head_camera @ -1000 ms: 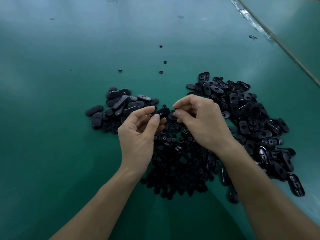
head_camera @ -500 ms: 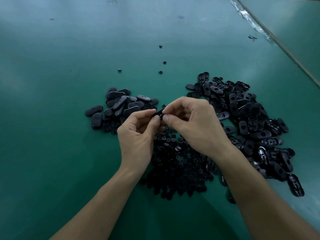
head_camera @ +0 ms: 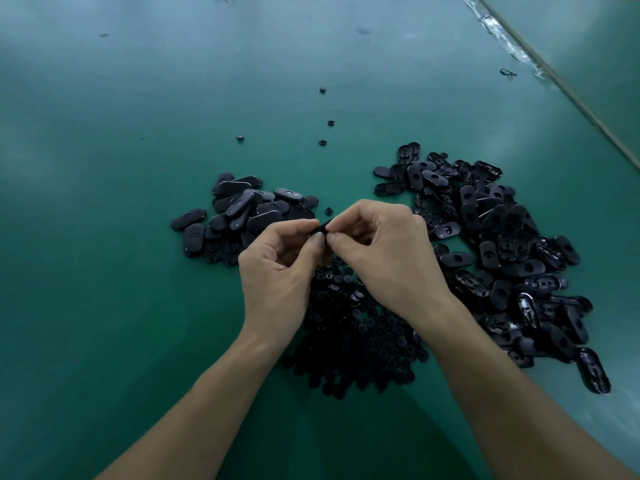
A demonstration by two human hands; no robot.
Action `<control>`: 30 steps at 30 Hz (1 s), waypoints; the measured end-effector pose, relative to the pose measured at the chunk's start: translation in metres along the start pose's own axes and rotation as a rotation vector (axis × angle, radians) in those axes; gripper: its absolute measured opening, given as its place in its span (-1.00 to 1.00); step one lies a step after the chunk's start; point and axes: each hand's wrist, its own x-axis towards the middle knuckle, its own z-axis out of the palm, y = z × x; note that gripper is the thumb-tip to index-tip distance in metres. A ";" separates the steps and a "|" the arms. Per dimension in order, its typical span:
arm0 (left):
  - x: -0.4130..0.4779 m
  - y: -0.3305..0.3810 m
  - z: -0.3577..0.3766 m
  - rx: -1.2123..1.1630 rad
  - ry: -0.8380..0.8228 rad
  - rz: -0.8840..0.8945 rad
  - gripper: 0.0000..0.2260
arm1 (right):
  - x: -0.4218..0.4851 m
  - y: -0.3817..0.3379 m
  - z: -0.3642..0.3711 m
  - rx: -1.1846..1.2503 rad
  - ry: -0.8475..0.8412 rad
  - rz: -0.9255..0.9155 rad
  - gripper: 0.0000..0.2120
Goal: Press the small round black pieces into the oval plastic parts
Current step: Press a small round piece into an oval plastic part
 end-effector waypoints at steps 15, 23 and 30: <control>0.001 0.002 0.001 0.002 0.022 -0.007 -0.86 | -0.002 0.006 0.007 0.079 0.023 0.033 -0.86; 0.001 -0.001 0.001 -0.038 -0.001 -0.043 -0.80 | 0.000 0.010 -0.004 0.149 -0.039 0.055 -0.85; 0.001 -0.001 0.002 -0.005 -0.045 -0.027 -0.76 | 0.008 0.014 -0.013 0.087 -0.115 0.051 -0.83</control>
